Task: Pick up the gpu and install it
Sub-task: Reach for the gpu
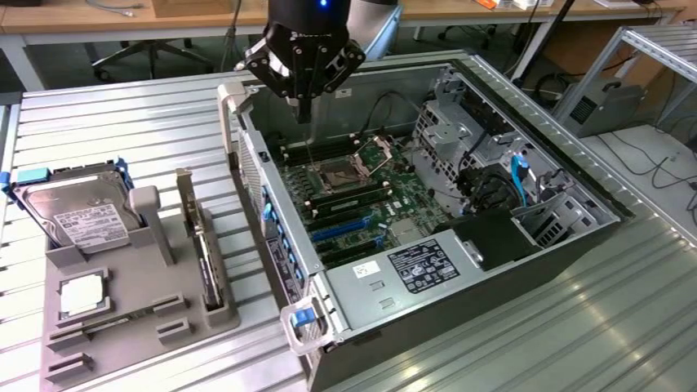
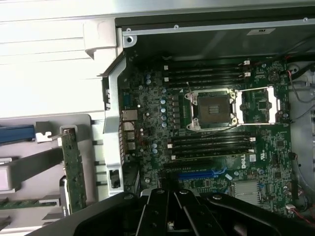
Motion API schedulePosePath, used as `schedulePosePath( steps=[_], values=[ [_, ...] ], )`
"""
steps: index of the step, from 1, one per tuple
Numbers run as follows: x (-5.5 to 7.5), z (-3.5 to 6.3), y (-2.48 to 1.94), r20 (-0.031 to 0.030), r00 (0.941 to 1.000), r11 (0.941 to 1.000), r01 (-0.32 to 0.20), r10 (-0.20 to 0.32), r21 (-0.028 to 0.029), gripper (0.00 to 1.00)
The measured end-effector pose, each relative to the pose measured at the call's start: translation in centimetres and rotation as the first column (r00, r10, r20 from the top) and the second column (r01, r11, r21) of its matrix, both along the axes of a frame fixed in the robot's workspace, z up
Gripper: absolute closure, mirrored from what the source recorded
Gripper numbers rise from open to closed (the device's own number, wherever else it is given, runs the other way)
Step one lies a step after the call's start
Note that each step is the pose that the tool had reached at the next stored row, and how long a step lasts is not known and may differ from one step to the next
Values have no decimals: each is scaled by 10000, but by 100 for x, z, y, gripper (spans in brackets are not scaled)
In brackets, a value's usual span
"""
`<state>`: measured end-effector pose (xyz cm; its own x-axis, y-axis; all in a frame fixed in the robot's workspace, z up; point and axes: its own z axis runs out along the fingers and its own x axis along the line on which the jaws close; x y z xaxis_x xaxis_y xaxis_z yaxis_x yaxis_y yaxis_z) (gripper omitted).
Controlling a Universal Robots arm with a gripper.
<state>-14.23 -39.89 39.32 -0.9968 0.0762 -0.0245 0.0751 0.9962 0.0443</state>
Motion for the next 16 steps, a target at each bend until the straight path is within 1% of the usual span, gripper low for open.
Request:
schedulePosePath(
  steps=[13, 16],
  values=[
    [-281, 0, 0, 0, 10000, 10000, 1, -1, 1, 89],
    [-396, 0, 0, -1, 10000, 10000, 0, 0, 0, 89]
  ],
)
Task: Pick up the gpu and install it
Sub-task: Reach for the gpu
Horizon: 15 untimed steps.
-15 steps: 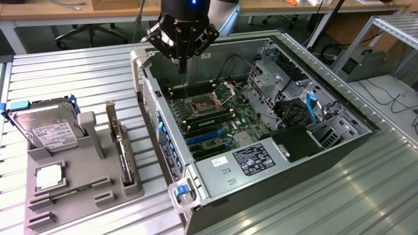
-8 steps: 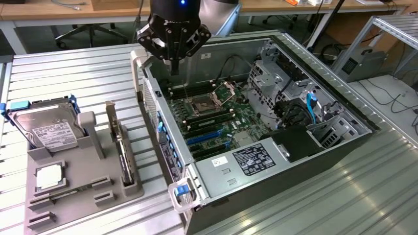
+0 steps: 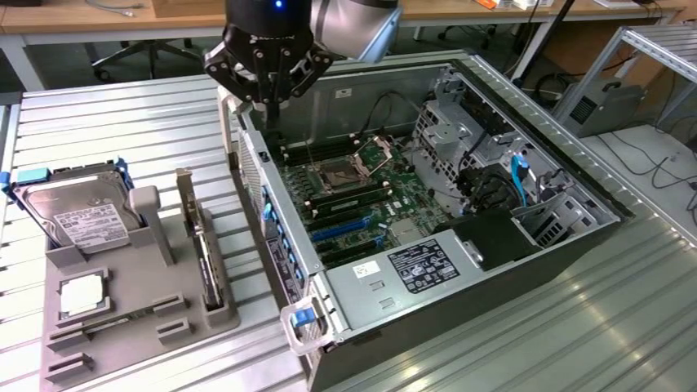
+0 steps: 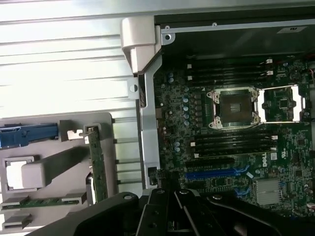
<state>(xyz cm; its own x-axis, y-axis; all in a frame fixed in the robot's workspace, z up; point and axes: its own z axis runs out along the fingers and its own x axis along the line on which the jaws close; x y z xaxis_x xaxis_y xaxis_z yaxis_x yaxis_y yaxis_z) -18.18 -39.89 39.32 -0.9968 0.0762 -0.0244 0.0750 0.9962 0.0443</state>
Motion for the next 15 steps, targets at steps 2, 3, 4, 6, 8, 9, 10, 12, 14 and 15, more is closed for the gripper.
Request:
schedulePosePath(
  steps=[2, 3, 4, 6, 8, 9, 10, 12, 14, 15],
  values=[
    [-41, -1, 0, 1, 10000, 10000, 1, -1, 1, 89],
    [-55, 0, 0, 1, 10000, 10000, 1, -1, 1, 89],
    [-72, -1, 0, 1, 10000, 10000, 1, -1, 1, 89],
    [-105, -1, 0, 1, 10000, 10000, 0, 0, 1, 89],
    [-140, -1, 0, 1, 10000, 10000, 0, 0, 2, 89],
    [-159, 0, 0, 1, 10000, 10000, 0, 0, 1, 89],
    [-176, 0, 0, 1, 10000, 10000, 0, 0, 0, 89],
    [-215, 0, 1, 0, 10000, 10000, 1, -1, 0, 89],
    [-248, 0, 1, 1, 10000, 10000, 1, -1, 0, 89],
    [-261, 0, 1, 1, 10000, 10000, 1, -1, 1, 89]
  ],
)
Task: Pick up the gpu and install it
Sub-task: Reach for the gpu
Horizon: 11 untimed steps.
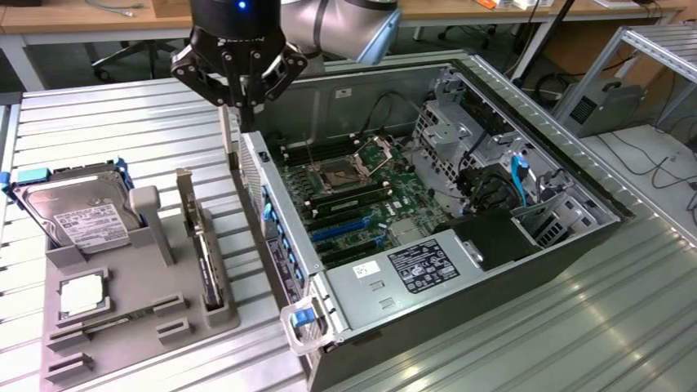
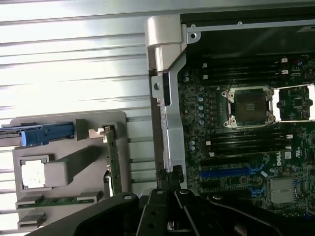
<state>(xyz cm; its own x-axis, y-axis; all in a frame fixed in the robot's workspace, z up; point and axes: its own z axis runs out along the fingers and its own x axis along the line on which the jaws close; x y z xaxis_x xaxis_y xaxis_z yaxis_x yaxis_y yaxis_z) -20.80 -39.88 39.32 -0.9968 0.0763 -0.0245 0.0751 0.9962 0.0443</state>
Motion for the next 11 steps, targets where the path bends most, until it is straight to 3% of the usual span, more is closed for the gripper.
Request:
schedulePosePath(
  steps=[11],
  values=[
    [-205, 0, 2, 0, 10000, 10000, 0, 0, 0, 89]
  ],
)
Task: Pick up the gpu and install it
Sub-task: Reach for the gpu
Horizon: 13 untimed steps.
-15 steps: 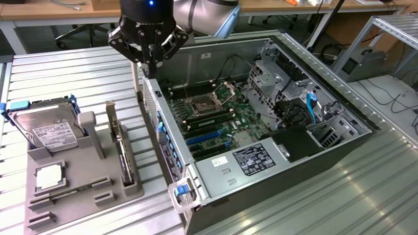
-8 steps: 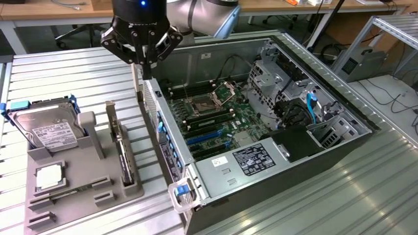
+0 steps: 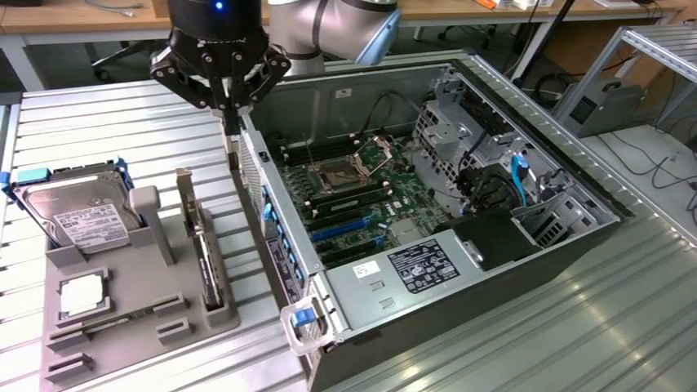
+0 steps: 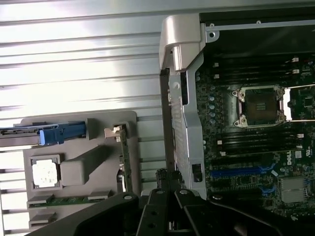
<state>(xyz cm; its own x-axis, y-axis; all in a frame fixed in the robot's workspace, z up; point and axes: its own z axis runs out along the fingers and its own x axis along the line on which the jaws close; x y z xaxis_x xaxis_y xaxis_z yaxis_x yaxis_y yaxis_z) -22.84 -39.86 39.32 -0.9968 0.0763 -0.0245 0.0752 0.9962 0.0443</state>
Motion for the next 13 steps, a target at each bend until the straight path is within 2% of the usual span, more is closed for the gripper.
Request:
schedulePosePath(
  steps=[4, 13],
  values=[
    [-83, 0, 2, 0, 10000, 10000, 0, 0, 0, 89],
    [-410, 0, 7, 0, 10000, 10000, 12, -12, 0, 89]
  ],
)
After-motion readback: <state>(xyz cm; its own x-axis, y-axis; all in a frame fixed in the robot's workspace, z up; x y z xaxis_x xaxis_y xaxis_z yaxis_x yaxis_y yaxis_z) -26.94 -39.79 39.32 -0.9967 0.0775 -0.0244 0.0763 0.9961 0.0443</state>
